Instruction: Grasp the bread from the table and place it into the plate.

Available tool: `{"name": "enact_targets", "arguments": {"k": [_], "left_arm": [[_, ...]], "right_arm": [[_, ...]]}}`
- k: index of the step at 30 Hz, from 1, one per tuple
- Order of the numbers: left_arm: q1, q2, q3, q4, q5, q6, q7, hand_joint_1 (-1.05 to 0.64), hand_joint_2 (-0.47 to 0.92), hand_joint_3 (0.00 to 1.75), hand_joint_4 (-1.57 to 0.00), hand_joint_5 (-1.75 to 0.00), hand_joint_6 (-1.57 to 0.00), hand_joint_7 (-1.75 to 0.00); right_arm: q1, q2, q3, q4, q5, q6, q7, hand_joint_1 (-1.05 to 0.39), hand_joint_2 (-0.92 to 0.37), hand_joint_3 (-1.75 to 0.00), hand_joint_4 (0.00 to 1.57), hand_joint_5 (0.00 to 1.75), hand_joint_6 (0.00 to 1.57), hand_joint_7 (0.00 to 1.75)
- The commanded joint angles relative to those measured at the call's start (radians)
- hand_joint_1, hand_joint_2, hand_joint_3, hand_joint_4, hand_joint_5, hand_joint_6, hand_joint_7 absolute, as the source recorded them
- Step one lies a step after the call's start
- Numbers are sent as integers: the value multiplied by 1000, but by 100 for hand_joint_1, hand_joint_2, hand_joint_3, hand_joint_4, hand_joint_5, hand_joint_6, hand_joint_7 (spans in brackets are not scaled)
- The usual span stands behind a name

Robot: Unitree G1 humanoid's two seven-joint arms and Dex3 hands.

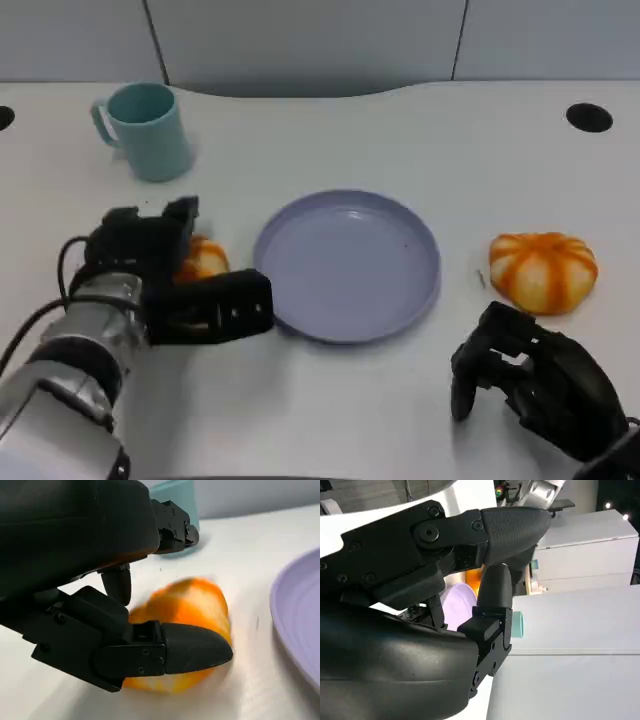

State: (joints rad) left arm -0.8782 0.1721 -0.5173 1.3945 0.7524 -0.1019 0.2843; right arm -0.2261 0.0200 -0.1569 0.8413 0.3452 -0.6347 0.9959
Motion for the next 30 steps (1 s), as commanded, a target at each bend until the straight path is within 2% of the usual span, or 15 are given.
{"name": "enact_targets", "arguments": {"k": [1,8,11,16,19,20,21,22,23,24,25,26,27,30], "left_arm": [[26,-2,5,5,-5,4,-11,-105,92,47,0,-175,0,0],[37,-21,-12,7,14,25,3,-105,92,50,0,-175,0,0],[40,-32,-12,9,14,31,-12,-105,92,51,0,-175,0,0],[41,-39,-13,9,14,35,-14,-105,92,45,0,-175,0,0],[52,-55,-9,7,12,45,41,-105,76,31,0,-175,-9,-8],[51,-58,-14,8,17,60,49,-105,68,27,-16,-175,-28,-20],[49,-60,-18,9,21,70,52,-105,37,60,-48,-171,-41,-93],[48,-61,-21,10,24,78,53,-105,2,110,-67,-170,-46,-139],[50,-62,-20,10,23,84,61,-105,-7,123,-72,-170,-48,-151],[51,-61,-17,10,21,84,69,-105,-18,141,-97,-169,-80,-155],[53,-60,-15,9,20,84,74,-105,-21,147,-101,-167,-86,-153],[55,-58,-7,9,12,77,77,-105,-20,148,-105,-165,-93,-151],[56,-57,0,9,6,71,76,-105,-14,142,-111,-163,-101,-146],[57,-50,7,8,0,58,70,-105,-7,135,-109,-158,-105,-141]], "right_arm": [[38,-5,13,-61,16,38,-5,-69,-92,-30,59,175,45,140],[80,-1,28,-128,10,12,-18,-69,-92,-33,60,175,45,140],[99,-7,40,-162,13,29,-13,-70,-92,-34,61,175,45,140],[109,-15,47,-180,25,33,2,-69,-92,-33,61,175,44,139],[138,-18,52,-214,36,49,-3,-69,-92,-31,63,175,47,138],[150,-19,55,-231,35,55,-11,-69,-92,-31,63,175,47,137],[157,-20,58,-243,33,59,-17,-69,-92,-31,63,175,48,138],[163,-21,60,-252,31,63,-22,-69,-92,-31,63,175,48,138],[174,-20,62,-268,36,73,-27,-69,-92,-31,63,175,48,138],[180,-18,62,-275,38,74,-29,-68,-92,-30,63,175,48,137],[184,-17,62,-281,40,75,-31,-68,-92,-30,62,175,48,137],[187,-19,63,-285,40,78,-30,-68,-92,-30,62,175,47,137],[188,-22,64,-288,39,81,-29,-68,-92,-31,61,175,47,136],[196,-20,64,-307,69,125,-16,-67,-92,-29,60,175,47,135]]}}
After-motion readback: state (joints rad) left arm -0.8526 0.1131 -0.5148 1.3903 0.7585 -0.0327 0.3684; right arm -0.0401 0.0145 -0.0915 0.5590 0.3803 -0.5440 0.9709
